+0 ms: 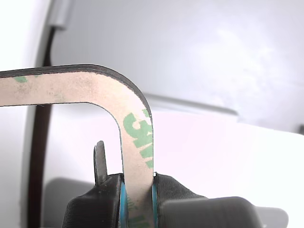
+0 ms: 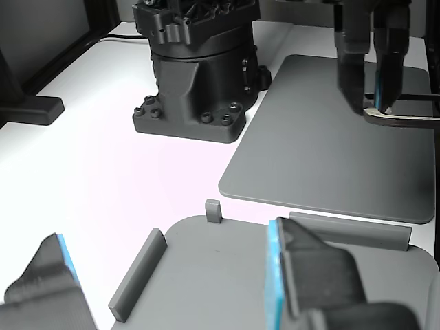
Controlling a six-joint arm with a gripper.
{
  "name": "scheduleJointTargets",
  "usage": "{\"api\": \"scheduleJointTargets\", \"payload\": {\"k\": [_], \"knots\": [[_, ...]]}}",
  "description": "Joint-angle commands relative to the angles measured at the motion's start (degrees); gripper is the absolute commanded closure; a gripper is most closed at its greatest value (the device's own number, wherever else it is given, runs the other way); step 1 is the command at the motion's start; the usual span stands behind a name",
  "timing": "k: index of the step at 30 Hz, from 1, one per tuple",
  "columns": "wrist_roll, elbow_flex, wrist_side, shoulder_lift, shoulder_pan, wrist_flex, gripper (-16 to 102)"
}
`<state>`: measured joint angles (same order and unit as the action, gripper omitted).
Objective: Move top rectangular frame to the holder.
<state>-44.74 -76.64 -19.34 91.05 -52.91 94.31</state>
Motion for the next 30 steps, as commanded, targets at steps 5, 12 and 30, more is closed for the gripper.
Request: {"api": "scheduleJointTargets", "payload": {"k": [5,12,30], "knots": [[6.4,1.6,6.8,2.7,11.2,0.5,97],[11.7,5.4,8.5,-0.7,17.8,0.5,97],[18.3,14.0,9.3,-11.2,31.2,0.5,97]]}}
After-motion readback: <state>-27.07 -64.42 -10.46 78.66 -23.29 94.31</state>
